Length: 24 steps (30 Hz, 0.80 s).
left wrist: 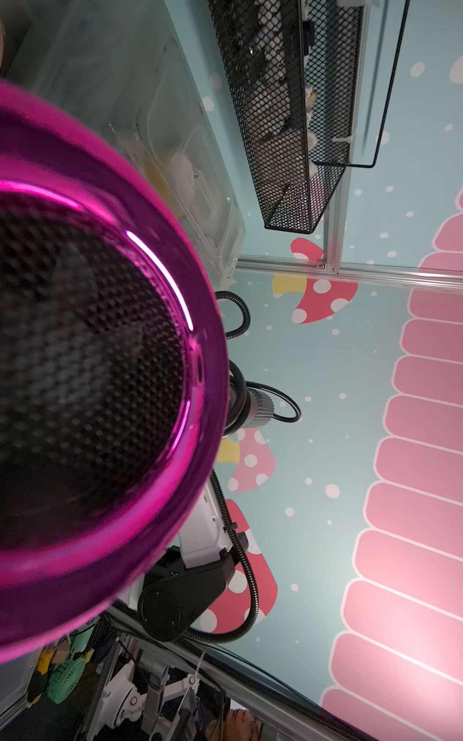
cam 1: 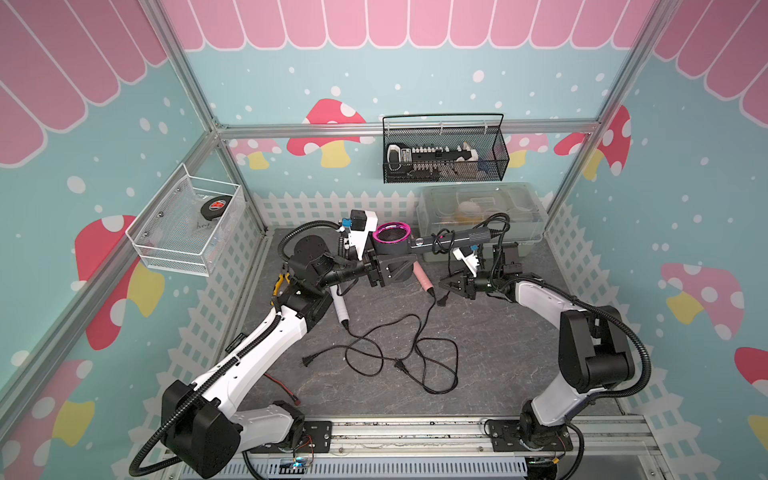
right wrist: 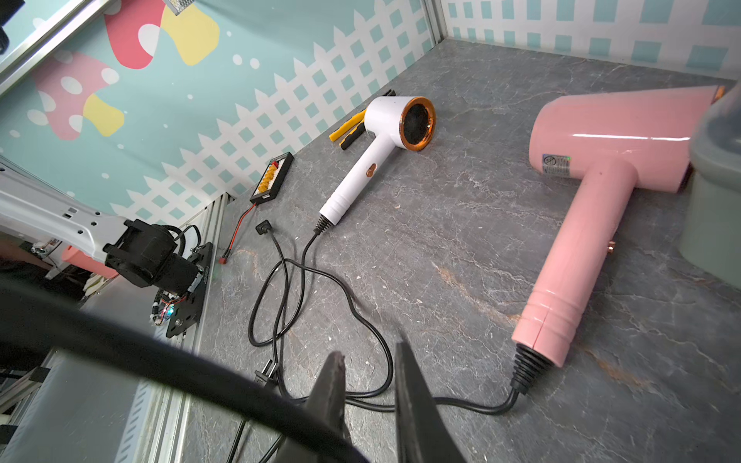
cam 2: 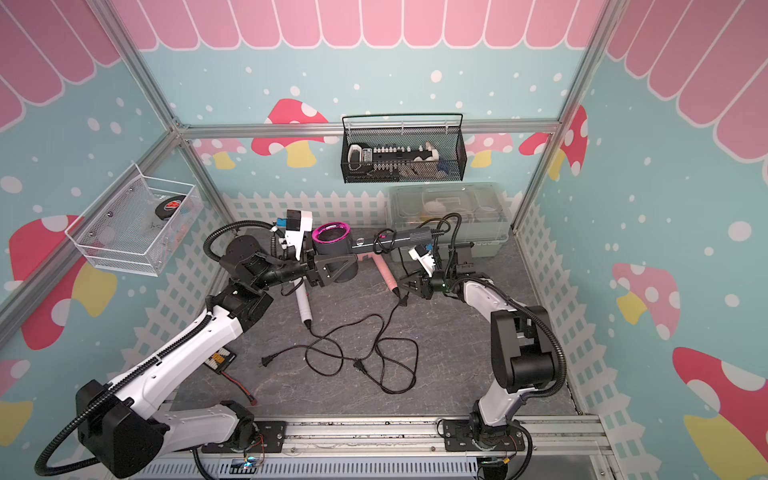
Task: Wrap the cord around the hair dryer
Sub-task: Wrap the power cord around the hair dryer.
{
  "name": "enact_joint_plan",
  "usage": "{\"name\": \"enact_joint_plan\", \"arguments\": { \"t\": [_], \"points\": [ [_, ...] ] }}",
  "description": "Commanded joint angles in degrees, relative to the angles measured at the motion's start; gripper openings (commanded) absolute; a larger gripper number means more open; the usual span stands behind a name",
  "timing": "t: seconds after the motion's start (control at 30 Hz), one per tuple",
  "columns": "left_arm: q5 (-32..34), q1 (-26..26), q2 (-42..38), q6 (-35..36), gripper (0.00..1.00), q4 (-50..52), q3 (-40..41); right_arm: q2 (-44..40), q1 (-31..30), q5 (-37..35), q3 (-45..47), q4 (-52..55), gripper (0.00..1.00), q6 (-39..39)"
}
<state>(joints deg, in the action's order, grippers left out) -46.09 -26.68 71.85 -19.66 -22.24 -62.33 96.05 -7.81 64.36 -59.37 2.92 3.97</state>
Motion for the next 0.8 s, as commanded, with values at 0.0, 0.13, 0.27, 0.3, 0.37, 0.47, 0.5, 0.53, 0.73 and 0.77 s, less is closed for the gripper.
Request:
{"name": "enact_joint_plan", "arguments": {
  "t": [0.0,0.13,0.27,0.3,0.37,0.47,0.5,0.53,0.73,0.77],
  "points": [
    [0.8,0.6,-0.5,-2.3,0.0,-7.4,-1.0,1.2,0.5,1.2,0.9,-3.4,0.21,-1.2],
    [1.3,1.3,-0.2,-3.4,0.0,-8.8,-1.1,1.7,0.4,1.2,1.6,-4.2,0.21,-1.7],
    [1.7,1.8,0.1,-4.5,0.0,-10.3,-1.1,2.1,0.4,1.1,1.9,-4.8,0.21,-2.2],
    [1.7,2.0,0.2,-4.8,0.0,-10.8,-1.2,2.3,0.4,1.0,2.0,-4.9,0.21,-2.2],
    [1.9,2.1,0.4,-5.3,0.0,-11.5,-1.2,2.4,0.3,1.2,2.1,-5.4,0.2,-2.6],
    [2.1,2.3,0.6,-5.6,0.0,-11.9,-1.3,2.2,0.1,1.2,2.5,-7.1,0.11,-3.8],
    [2.2,2.3,0.7,-5.7,0.0,-12.2,-1.3,2.1,0.0,1.2,2.5,-7.5,0.09,-4.0],
    [2.3,2.4,0.8,-5.9,0.0,-12.3,-1.3,2.1,-0.2,1.1,2.5,-7.8,0.07,-4.3],
    [1.9,2.5,0.7,-6.2,0.0,-12.2,-1.8,0.7,-0.8,0.7,4.0,-12.9,0.2,-6.8],
    [1.9,2.5,0.6,-6.0,0.0,-11.9,-1.9,0.3,-0.8,0.5,4.4,-14.3,0.24,-7.6]
  ]
}}
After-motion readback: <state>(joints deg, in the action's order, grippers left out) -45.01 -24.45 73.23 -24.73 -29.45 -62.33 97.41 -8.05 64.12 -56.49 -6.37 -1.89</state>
